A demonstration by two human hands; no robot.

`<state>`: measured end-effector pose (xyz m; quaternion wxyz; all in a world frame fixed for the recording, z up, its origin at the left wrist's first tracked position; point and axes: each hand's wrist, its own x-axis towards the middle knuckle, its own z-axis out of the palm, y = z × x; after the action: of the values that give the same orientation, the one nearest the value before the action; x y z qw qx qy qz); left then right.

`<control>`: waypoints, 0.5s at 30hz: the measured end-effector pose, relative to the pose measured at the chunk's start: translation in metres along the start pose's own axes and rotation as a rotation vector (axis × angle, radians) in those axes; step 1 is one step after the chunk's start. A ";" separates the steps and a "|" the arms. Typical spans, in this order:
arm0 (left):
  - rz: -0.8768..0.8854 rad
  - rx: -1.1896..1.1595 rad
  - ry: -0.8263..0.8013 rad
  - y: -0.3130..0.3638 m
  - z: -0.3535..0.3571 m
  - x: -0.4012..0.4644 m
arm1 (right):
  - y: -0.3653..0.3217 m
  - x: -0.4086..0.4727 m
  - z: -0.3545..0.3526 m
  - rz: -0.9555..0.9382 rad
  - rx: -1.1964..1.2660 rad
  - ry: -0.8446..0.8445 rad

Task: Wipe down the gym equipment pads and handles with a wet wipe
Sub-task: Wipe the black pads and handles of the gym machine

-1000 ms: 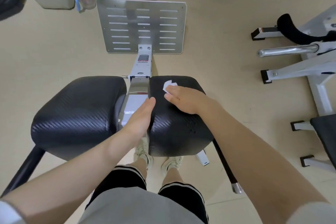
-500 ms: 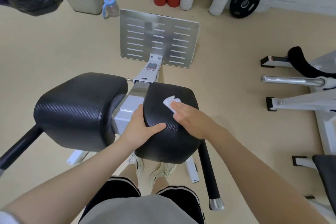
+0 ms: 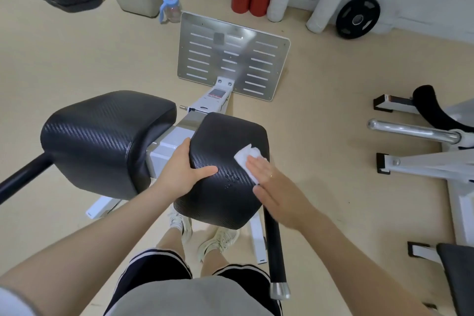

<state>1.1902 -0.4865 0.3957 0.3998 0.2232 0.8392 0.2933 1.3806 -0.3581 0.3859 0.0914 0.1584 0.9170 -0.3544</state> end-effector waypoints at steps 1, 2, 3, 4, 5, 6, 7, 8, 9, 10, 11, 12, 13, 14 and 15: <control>-0.005 0.002 -0.001 0.001 0.000 0.000 | -0.004 -0.008 0.003 -0.024 -0.016 0.017; -0.008 0.008 -0.004 0.002 0.000 -0.002 | -0.004 -0.010 0.006 -0.030 -0.018 0.024; -0.011 0.015 -0.006 0.004 0.000 -0.003 | -0.002 -0.008 0.007 -0.025 -0.036 0.015; -0.012 0.017 -0.005 0.005 0.000 -0.003 | 0.001 -0.002 0.007 -0.006 -0.049 0.027; -0.016 0.016 -0.004 0.004 0.001 -0.003 | 0.008 0.008 0.010 0.016 -0.040 0.052; -0.020 0.020 -0.004 0.005 0.001 -0.003 | 0.013 0.019 0.009 0.057 0.007 0.077; -0.023 0.023 -0.004 0.005 0.001 -0.004 | 0.015 0.030 0.003 0.148 0.118 0.080; -0.024 0.021 -0.005 0.004 0.001 -0.003 | 0.017 0.040 -0.005 0.218 0.219 0.061; -0.032 0.009 -0.012 0.003 0.002 -0.002 | 0.020 0.049 -0.011 0.265 0.298 0.021; -0.039 0.002 -0.013 0.003 0.002 -0.002 | 0.022 0.056 -0.017 0.313 0.344 -0.018; -0.042 -0.001 -0.014 0.003 0.002 -0.003 | 0.021 0.062 -0.021 0.360 0.361 -0.043; -0.041 -0.002 -0.016 0.004 0.002 -0.003 | 0.017 0.067 -0.022 0.384 0.355 -0.053; -0.041 -0.001 -0.012 0.003 0.002 -0.002 | 0.012 0.068 -0.021 0.384 0.314 -0.043; -0.042 -0.008 -0.010 0.004 0.002 -0.002 | 0.008 0.068 -0.017 0.348 0.246 -0.013; -0.044 -0.023 -0.012 0.005 0.001 -0.003 | 0.004 0.063 -0.009 0.295 0.167 0.016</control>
<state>1.1937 -0.4839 0.4002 0.4140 0.2018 0.8380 0.2927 1.3228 -0.3349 0.3722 0.1216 0.3011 0.8520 -0.4107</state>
